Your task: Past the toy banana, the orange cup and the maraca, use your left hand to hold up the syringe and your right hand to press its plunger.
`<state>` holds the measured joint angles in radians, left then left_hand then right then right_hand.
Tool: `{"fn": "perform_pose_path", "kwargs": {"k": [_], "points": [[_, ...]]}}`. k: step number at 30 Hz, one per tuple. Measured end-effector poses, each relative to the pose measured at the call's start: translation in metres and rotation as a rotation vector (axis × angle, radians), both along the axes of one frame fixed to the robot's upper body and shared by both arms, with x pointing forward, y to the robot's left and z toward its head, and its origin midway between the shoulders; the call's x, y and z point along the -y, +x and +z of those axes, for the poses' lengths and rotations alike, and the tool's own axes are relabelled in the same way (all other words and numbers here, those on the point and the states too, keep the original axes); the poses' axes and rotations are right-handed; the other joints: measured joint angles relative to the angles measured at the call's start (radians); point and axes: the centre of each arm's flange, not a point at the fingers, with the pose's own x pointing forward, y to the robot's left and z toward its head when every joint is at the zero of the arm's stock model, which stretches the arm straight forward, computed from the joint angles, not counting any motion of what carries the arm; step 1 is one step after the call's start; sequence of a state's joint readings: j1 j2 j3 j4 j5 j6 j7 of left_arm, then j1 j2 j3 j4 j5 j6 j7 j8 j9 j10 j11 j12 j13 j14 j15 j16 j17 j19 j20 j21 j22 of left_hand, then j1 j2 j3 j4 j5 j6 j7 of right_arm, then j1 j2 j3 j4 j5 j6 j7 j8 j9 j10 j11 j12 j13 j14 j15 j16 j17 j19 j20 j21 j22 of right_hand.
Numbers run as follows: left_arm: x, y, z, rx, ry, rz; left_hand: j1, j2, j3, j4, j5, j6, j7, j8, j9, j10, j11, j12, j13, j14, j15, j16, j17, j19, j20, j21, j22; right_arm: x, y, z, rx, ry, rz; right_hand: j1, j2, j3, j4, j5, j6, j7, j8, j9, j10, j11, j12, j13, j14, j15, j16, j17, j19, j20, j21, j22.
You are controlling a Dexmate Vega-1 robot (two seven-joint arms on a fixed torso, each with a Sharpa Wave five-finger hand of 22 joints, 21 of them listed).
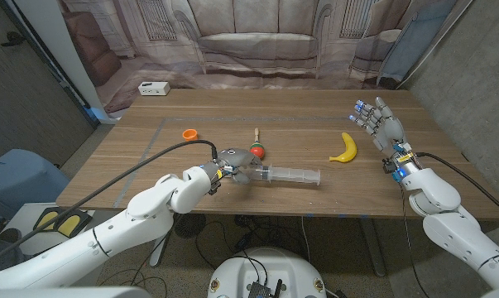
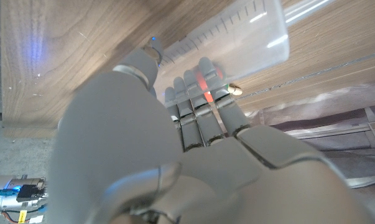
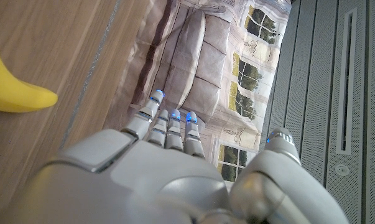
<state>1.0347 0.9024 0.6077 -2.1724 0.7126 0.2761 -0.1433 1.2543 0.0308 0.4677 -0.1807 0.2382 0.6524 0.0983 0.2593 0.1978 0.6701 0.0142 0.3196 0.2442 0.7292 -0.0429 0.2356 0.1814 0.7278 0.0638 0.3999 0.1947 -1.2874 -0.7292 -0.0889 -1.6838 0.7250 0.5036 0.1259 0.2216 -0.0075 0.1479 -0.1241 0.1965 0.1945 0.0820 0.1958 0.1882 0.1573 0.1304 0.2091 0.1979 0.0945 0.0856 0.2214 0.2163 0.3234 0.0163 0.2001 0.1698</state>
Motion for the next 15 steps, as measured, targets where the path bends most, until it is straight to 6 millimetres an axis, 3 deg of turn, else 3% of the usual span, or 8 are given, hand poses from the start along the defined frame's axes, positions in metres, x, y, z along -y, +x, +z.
{"fn": "perform_pose_path", "kwargs": {"k": [15], "points": [[-0.017, -0.009, 0.021, 0.027, -0.087, -0.052, 0.000, 0.000, 0.000, 0.000, -0.004, 0.009, -0.002, -0.001, 0.000, 0.004, 0.004, 0.000, 0.000, 0.002, -0.002, -0.009, 0.000, 0.003, -0.003, 0.000, 0.000, -0.003, -0.003, 0.004, 0.009, 0.004, -0.009, 0.000, 0.000, 0.000, 0.000, 0.000, 0.006, 0.006, 0.000, 0.000, 0.004, 0.004, 0.000, 0.000, 0.000, 0.000, 0.000, 0.000, 0.000, 0.000, 0.000, 0.000]]}}
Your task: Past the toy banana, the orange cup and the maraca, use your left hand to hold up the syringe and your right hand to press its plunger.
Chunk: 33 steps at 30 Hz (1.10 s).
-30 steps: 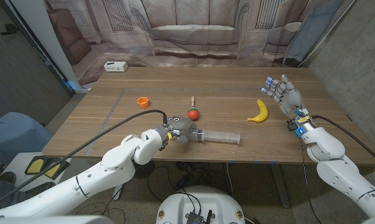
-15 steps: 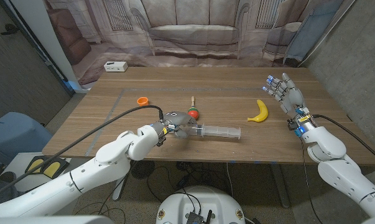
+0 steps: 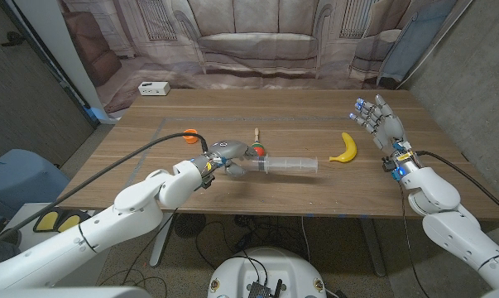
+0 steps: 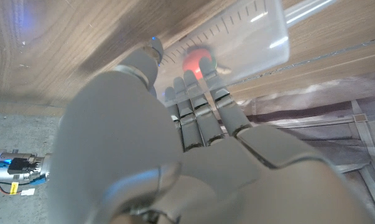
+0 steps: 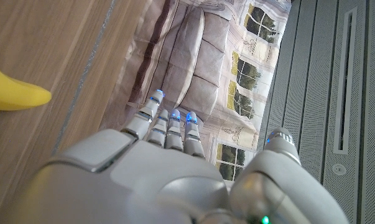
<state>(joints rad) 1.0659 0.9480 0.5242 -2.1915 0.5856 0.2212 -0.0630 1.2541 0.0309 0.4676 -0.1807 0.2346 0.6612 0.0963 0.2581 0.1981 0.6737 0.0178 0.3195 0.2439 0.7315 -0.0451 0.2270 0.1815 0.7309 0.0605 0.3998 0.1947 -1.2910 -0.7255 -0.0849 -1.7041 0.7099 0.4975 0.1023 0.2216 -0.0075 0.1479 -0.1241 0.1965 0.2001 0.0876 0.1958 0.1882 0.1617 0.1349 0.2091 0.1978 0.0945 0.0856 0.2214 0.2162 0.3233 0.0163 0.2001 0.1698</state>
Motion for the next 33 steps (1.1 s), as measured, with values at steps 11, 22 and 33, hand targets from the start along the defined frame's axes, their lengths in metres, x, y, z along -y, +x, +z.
{"fn": "perform_pose_path", "kwargs": {"k": [11, 22, 33], "points": [[-0.010, -0.004, 0.019, 0.053, -0.039, -0.014, 0.000, 0.000, 0.000, 0.000, -0.004, 0.000, 0.000, -0.007, 0.000, 0.005, -0.005, -0.007, 0.000, 0.001, -0.001, -0.007, 0.000, 0.002, -0.013, 0.000, 0.000, -0.004, -0.002, 0.006, 0.024, 0.008, -0.003, 0.004, 0.004, 0.000, 0.000, 0.000, 0.005, 0.005, 0.000, -0.002, 0.010, 0.000, 0.000, 0.000, 0.009, -0.009, 0.000, -0.003, 0.011, -0.011, 0.000, 0.000], [-0.019, -0.001, 0.035, 0.100, -0.099, -0.027, -0.001, 0.001, 0.005, -0.005, -0.002, 0.002, -0.002, -0.008, 0.000, 0.001, -0.009, -0.008, 0.005, 0.001, -0.001, -0.008, 0.000, -0.002, -0.017, 0.007, 0.000, -0.009, -0.002, 0.014, 0.050, 0.015, 0.000, 0.012, 0.012, 0.000, 0.000, 0.000, 0.005, 0.005, 0.000, -0.002, 0.012, 0.001, 0.000, -0.003, 0.009, -0.009, 0.000, -0.002, 0.011, -0.011, 0.000, 0.000], [-0.027, 0.001, 0.044, 0.142, -0.182, -0.031, -0.001, 0.001, 0.005, -0.005, 0.001, 0.005, -0.005, -0.012, -0.001, 0.007, -0.015, -0.008, 0.005, 0.001, -0.002, -0.008, 0.003, -0.007, -0.022, 0.007, 0.000, -0.014, -0.001, 0.023, 0.071, 0.010, -0.001, 0.012, 0.012, -0.004, -0.004, 0.000, 0.018, 0.018, 0.004, -0.002, 0.015, 0.005, 0.000, -0.003, 0.009, -0.009, 0.000, -0.002, 0.015, -0.015, 0.000, 0.000]]}}
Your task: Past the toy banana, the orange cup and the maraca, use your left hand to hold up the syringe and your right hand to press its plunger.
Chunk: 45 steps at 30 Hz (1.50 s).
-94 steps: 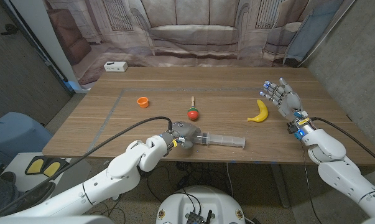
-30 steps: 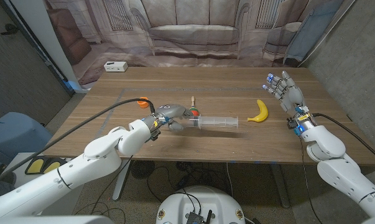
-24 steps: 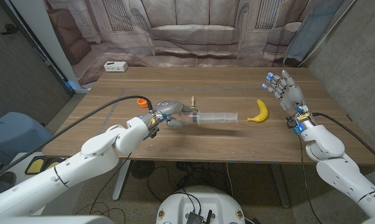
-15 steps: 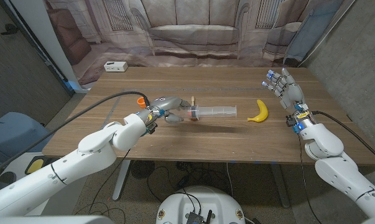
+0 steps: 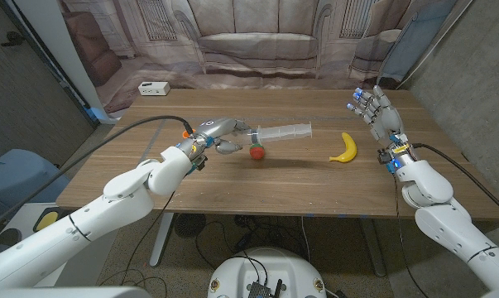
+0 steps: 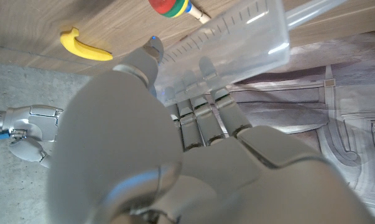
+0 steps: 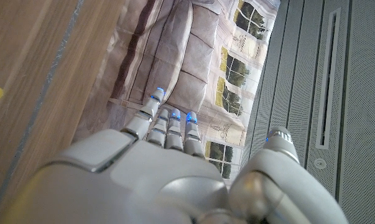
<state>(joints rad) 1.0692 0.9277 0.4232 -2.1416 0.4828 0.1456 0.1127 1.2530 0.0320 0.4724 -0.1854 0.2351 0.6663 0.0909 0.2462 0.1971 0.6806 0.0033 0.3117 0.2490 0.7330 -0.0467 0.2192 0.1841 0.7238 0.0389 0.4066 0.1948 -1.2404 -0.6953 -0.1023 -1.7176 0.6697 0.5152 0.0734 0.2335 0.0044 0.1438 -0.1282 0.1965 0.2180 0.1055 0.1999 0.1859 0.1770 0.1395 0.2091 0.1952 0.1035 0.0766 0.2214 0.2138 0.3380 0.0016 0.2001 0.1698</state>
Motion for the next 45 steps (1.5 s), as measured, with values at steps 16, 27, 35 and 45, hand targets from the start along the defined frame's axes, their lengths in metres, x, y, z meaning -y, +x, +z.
{"fn": "perform_pose_path", "kwargs": {"k": [16, 27, 35, 45], "points": [[-0.012, 0.008, 0.006, 0.039, -0.120, -0.023, 0.000, 0.000, 0.004, -0.004, 0.000, 0.026, -0.014, -0.006, 0.001, 0.024, -0.016, 0.000, 0.004, 0.020, -0.006, -0.004, 0.000, 0.000, 0.000, 0.012, 0.003, -0.009, 0.005, 0.014, 0.028, -0.016, -0.006, -0.004, -0.004, -0.004, 0.004, 0.000, 0.000, 0.000, 0.000, 0.000, 0.009, -0.002, 0.000, 0.000, 0.000, 0.000, -0.008, 0.000, 0.002, -0.002, 0.000, 0.000], [-0.016, 0.017, 0.015, 0.078, -0.177, -0.044, 0.000, 0.000, 0.004, -0.004, 0.000, 0.028, -0.016, -0.002, 0.001, 0.024, -0.016, 0.000, 0.009, 0.023, -0.006, -0.004, 0.000, 0.000, 0.000, 0.016, 0.003, -0.013, 0.007, 0.026, 0.059, -0.036, -0.026, -0.004, -0.004, -0.004, 0.004, 0.000, 0.013, -0.013, 0.000, 0.000, 0.009, -0.002, 0.000, 0.000, 0.000, 0.000, -0.008, 0.000, 0.002, -0.002, -0.004, 0.000], [-0.014, 0.023, 0.022, 0.093, -0.194, -0.050, 0.000, -0.001, 0.004, -0.004, 0.005, 0.031, -0.016, -0.002, 0.000, 0.023, -0.016, 0.000, 0.009, 0.024, -0.007, -0.004, 0.000, 0.000, 0.000, 0.020, 0.003, -0.016, 0.002, 0.034, 0.096, -0.078, -0.085, -0.004, -0.004, -0.004, 0.004, 0.000, 0.016, -0.016, 0.000, 0.000, 0.009, -0.002, 0.000, 0.000, -0.004, -0.004, -0.008, 0.000, -0.002, -0.005, -0.004, 0.000], [-0.009, 0.029, 0.025, 0.092, -0.216, -0.059, 0.004, -0.004, 0.004, -0.004, 0.005, 0.038, -0.019, -0.003, 0.001, 0.034, -0.016, 0.000, 0.009, 0.031, -0.006, -0.004, 0.000, -0.002, -0.002, 0.027, 0.003, -0.018, -0.006, 0.042, 0.149, -0.147, -0.175, -0.004, -0.004, -0.004, 0.004, 0.000, 0.016, -0.016, 0.000, 0.000, 0.016, -0.009, 0.000, 0.000, -0.004, -0.004, -0.008, 0.000, -0.002, -0.005, -0.004, 0.000]]}}
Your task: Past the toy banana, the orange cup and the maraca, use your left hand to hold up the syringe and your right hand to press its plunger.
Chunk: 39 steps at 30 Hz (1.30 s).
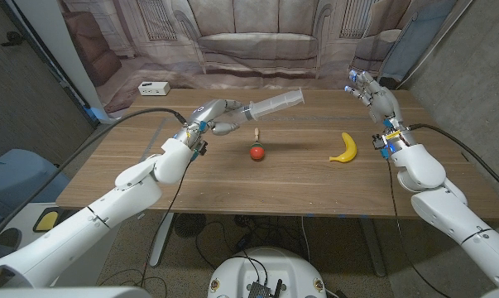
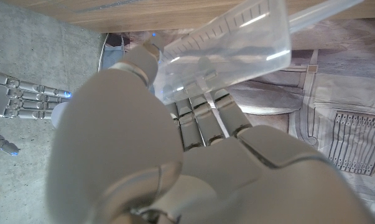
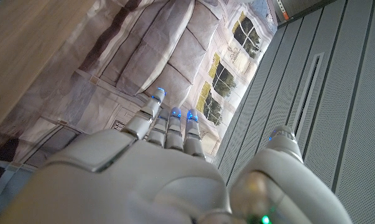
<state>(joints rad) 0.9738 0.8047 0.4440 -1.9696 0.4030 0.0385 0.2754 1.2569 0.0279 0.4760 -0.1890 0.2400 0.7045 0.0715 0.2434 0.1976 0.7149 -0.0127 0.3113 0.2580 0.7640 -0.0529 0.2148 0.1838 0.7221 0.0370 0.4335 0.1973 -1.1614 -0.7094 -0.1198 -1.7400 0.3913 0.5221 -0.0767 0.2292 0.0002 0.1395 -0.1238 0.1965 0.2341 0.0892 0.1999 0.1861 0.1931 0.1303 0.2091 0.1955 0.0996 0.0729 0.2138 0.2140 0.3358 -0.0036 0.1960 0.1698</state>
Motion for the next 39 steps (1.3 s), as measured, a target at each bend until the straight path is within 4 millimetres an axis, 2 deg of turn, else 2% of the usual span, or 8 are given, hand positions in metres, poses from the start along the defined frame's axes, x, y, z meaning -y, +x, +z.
{"fn": "perform_pose_path", "kwargs": {"k": [12, 18, 20, 23, 25, 27, 36, 39], "points": [[-0.003, 0.007, 0.000, 0.010, -0.056, 0.002, -0.002, 0.002, 0.003, -0.003, 0.000, 0.007, 0.000, -0.004, 0.001, 0.000, 0.000, 0.000, 0.005, 0.004, 0.003, -0.003, 0.000, 0.000, 0.000, 0.000, 0.001, -0.001, -0.008, 0.005, 0.058, -0.060, -0.082, 0.000, 0.000, 0.000, 0.000, 0.000, 0.001, -0.001, 0.000, 0.000, 0.001, -0.001, 0.000, 0.000, 0.006, -0.005, 0.000, 0.000, 0.000, 0.000, 0.000, 0.000], [-0.005, 0.006, 0.005, -0.002, -0.101, -0.030, -0.002, 0.002, 0.003, -0.003, -0.002, 0.007, 0.000, -0.005, 0.000, 0.000, 0.000, -0.006, 0.006, 0.004, 0.003, -0.003, 0.000, 0.000, 0.000, 0.008, 0.001, -0.005, -0.016, 0.016, 0.105, -0.078, -0.107, 0.000, 0.000, 0.000, 0.000, 0.000, 0.007, -0.018, 0.000, 0.000, 0.009, -0.009, 0.000, 0.000, 0.013, -0.017, 0.000, 0.000, 0.001, 0.000, 0.000, 0.000], [-0.005, 0.007, 0.007, -0.005, -0.106, -0.030, -0.002, 0.002, 0.003, -0.003, -0.002, 0.007, 0.000, -0.006, 0.000, 0.000, 0.000, -0.006, 0.006, 0.004, 0.003, -0.003, 0.000, 0.000, 0.000, 0.008, 0.001, -0.007, -0.016, 0.017, 0.118, -0.088, -0.124, 0.008, 0.014, 0.002, -0.001, 0.000, 0.007, -0.018, 0.000, 0.000, 0.008, -0.010, 0.000, 0.000, 0.042, -0.027, 0.008, 0.000, 0.025, -0.016, 0.005, 0.000], [-0.005, 0.008, 0.011, -0.007, -0.107, -0.026, -0.002, 0.002, 0.003, -0.003, -0.004, 0.007, 0.000, -0.008, 0.000, 0.000, 0.000, -0.007, 0.006, 0.005, 0.003, -0.003, 0.000, 0.000, 0.000, 0.008, 0.001, -0.009, -0.017, 0.018, 0.136, -0.100, -0.148, 0.004, 0.033, 0.009, 0.003, 0.000, 0.002, -0.024, 0.000, 0.000, 0.009, -0.016, 0.000, 0.000, 0.104, -0.037, 0.035, 0.006, 0.078, -0.013, 0.021, 0.000], [-0.004, 0.009, 0.013, -0.010, -0.104, -0.024, -0.002, 0.002, 0.003, -0.003, -0.004, 0.007, 0.000, -0.009, 0.000, 0.000, 0.000, -0.007, 0.006, 0.005, 0.002, -0.003, 0.000, -0.002, -0.002, 0.008, 0.001, -0.010, -0.018, 0.019, 0.149, -0.106, -0.163, 0.009, 0.038, 0.009, 0.003, 0.000, 0.002, -0.024, 0.000, 0.000, 0.017, -0.023, 0.000, 0.000, 0.117, -0.041, 0.039, 0.007, 0.092, -0.013, 0.024, 0.000], [-0.003, 0.010, 0.014, -0.012, -0.102, -0.025, -0.002, 0.002, 0.003, -0.003, -0.004, 0.007, 0.000, -0.009, 0.001, 0.002, -0.002, -0.007, 0.006, 0.005, 0.002, -0.003, 0.000, -0.002, -0.002, 0.008, 0.001, -0.010, -0.020, 0.021, 0.163, -0.113, -0.178, 0.009, 0.038, 0.012, 0.000, 0.000, 0.009, -0.031, 0.000, 0.000, 0.027, -0.019, 0.000, 0.000, 0.116, -0.041, 0.039, 0.007, 0.091, -0.013, 0.024, 0.000], [0.003, 0.016, 0.024, -0.009, -0.087, -0.030, -0.002, 0.002, 0.003, -0.003, -0.006, 0.006, 0.000, -0.012, 0.005, 0.005, -0.005, -0.011, 0.008, 0.005, 0.002, -0.004, 0.000, -0.002, -0.002, 0.008, 0.000, -0.010, -0.025, 0.022, 0.198, -0.146, -0.222, 0.015, 0.044, 0.017, -0.005, 0.000, 0.031, -0.020, 0.004, 0.000, 0.043, -0.014, 0.000, 0.000, 0.103, -0.043, 0.030, 0.007, 0.095, -0.027, 0.017, 0.000], [0.005, 0.017, 0.027, -0.004, -0.081, -0.035, -0.002, 0.002, 0.003, -0.003, -0.007, 0.006, 0.000, -0.013, 0.005, 0.005, -0.005, -0.012, 0.009, 0.006, 0.001, -0.006, 0.000, -0.006, -0.006, 0.008, 0.000, -0.010, -0.026, 0.022, 0.205, -0.157, -0.230, 0.015, 0.044, 0.017, -0.005, 0.000, 0.036, -0.025, 0.004, 0.000, 0.043, -0.014, 0.000, 0.000, 0.103, -0.043, 0.026, 0.007, 0.095, -0.027, 0.017, 0.000]]}}
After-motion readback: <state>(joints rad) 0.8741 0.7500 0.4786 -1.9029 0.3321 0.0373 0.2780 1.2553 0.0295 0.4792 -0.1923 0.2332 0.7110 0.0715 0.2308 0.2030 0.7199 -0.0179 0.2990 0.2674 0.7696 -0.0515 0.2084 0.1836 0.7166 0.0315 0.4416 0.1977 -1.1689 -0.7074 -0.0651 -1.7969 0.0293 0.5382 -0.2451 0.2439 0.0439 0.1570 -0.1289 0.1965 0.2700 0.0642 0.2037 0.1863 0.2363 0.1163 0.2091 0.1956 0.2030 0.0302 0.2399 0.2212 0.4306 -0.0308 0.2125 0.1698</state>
